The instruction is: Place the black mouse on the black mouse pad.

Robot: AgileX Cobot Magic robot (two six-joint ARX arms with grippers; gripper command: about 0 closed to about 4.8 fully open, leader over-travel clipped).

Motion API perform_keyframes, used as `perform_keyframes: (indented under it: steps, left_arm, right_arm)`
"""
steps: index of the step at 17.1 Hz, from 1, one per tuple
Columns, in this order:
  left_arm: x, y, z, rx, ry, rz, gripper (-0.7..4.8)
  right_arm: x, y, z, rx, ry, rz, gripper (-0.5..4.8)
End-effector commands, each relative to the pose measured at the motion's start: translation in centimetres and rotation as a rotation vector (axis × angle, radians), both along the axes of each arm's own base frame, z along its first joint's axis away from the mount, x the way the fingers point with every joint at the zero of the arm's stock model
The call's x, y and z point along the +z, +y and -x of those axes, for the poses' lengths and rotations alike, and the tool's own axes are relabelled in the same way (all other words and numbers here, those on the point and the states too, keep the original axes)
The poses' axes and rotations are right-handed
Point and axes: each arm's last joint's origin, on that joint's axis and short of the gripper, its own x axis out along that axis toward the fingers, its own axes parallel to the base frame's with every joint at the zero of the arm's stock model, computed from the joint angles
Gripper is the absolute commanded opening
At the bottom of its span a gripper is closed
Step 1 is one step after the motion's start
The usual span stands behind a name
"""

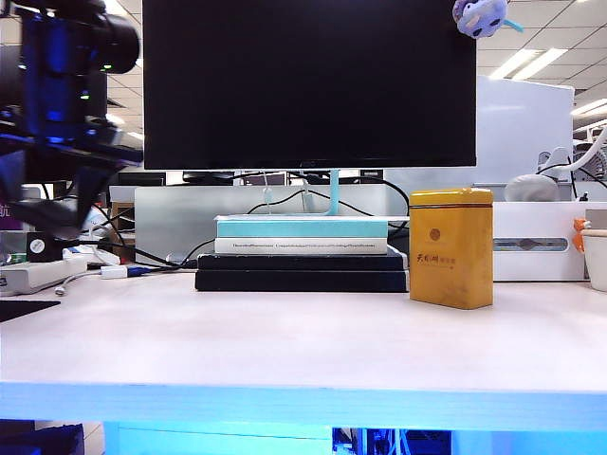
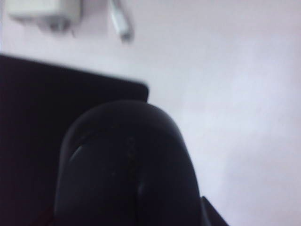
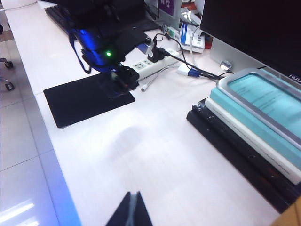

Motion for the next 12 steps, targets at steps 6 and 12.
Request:
perform_keyframes:
  steps: [6, 12]
  left_arm:
    - [0.1, 6.6, 0.1, 0.153, 0.075, 0.022, 3.05]
    - [-1.6, 9.8, 0.2, 0.220, 0.087, 0.117, 3.05]
  right_arm:
    - [-0.2, 2.7, -1.0, 0.147, -0.036, -0.032, -0.01]
    - [-0.4, 5.1, -1.1, 0.221, -0.070, -0.049, -0.01]
